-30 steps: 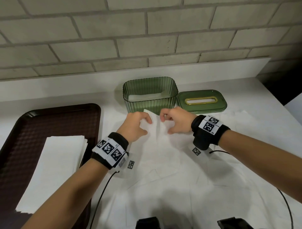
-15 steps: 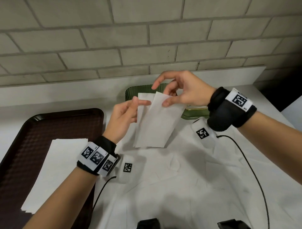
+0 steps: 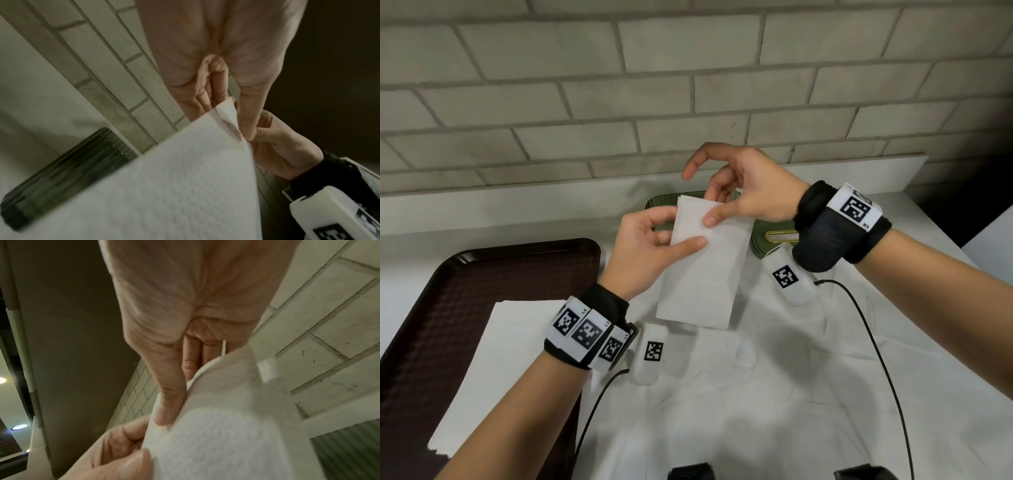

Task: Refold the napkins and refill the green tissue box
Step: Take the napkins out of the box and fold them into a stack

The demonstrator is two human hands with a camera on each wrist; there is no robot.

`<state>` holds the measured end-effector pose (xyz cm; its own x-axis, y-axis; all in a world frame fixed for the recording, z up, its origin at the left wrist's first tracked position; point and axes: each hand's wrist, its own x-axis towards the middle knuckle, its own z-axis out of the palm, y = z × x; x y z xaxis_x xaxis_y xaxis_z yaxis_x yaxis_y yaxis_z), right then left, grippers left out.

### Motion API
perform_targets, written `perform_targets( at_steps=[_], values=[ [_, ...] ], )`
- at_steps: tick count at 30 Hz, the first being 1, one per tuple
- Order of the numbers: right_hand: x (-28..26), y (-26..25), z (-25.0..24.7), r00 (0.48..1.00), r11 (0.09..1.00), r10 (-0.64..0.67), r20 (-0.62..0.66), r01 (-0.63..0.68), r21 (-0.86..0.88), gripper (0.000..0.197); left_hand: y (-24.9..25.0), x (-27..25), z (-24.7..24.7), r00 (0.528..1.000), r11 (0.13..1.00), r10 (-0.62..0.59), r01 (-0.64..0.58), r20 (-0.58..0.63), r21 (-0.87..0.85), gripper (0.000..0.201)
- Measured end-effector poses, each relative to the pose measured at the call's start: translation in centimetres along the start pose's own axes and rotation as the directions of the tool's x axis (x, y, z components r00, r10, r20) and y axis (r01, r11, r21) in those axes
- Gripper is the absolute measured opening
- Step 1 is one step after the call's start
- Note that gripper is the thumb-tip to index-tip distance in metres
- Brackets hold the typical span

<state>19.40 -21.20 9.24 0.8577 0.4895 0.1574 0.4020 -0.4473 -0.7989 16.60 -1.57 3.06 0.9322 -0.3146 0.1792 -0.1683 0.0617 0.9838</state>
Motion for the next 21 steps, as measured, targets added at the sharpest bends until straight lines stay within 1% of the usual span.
perform_targets(
  at_steps=[5,6,8,10,11,13,14,15,16,18,19,21],
  values=[
    [0.3,0.1,0.0,1.0,0.999,-0.008,-0.013,0.008,-0.037,0.056,0.1,0.0,-0.1,1.0,1.0,-0.001,0.001,-0.022,0.006,0.042],
    [0.3,0.1,0.0,1.0,0.998,-0.013,-0.021,0.012,-0.06,0.053,0.1,0.0,-0.1,1.0,1.0,0.002,-0.002,-0.023,0.015,0.042],
    [0.4,0.3,-0.1,1.0,0.987,-0.018,-0.02,0.015,-0.162,0.046,0.2,0.1,-0.2,1.0,1.0,0.011,-0.01,-0.023,0.029,0.043],
    [0.6,0.7,-0.1,1.0,0.972,0.006,0.031,0.001,-0.236,0.041,0.3,0.2,-0.3,1.0,0.999,0.018,-0.017,-0.02,0.047,0.049],
    [0.7,1.0,-0.1,0.997,0.972,0.014,0.074,0.003,-0.236,0.039,0.3,0.3,-0.4,1.0,0.998,0.019,-0.018,-0.019,0.055,0.053],
    [0.8,1.8,-0.1,0.99,0.982,0.018,0.139,0.008,-0.187,0.039,0.1,0.5,-0.4,0.999,0.998,0.016,-0.015,-0.027,0.061,0.059],
    [0.9,2.2,-0.1,0.99,0.988,0.017,0.138,0.004,-0.153,0.038,-0.2,0.6,-0.6,0.999,0.998,0.011,-0.009,-0.031,0.061,0.061],
    [1.0,2.6,-0.2,0.994,0.993,0.011,0.112,0.002,-0.116,0.037,-0.5,0.8,-0.7,1.0,0.998,-0.002,0.004,-0.029,0.063,0.063],
    [1.2,3.1,-0.3,0.998,0.996,0.008,0.06,-0.003,-0.086,0.035,-0.9,1.0,-1.0,1.0,0.997,-0.021,0.022,-0.017,0.068,0.064],
    [1.5,4.1,-0.7,0.994,0.999,0.006,-0.111,-0.01,-0.033,0.028,-1.7,1.6,-1.9,0.999,0.995,-0.043,0.041,0.021,0.093,0.064],
    [1.6,4.8,-1.1,0.976,1.0,0.024,-0.215,-0.023,0.007,0.024,-2.0,2.0,-2.5,0.999,0.992,-0.032,0.028,0.025,0.126,0.062],
    [1.9,6.2,-1.9,0.917,0.995,0.088,-0.388,-0.064,0.075,0.016,-2.5,3.2,-3.8,1.0,0.976,0.018,-0.013,-0.02,0.217,0.055]
  ],
)
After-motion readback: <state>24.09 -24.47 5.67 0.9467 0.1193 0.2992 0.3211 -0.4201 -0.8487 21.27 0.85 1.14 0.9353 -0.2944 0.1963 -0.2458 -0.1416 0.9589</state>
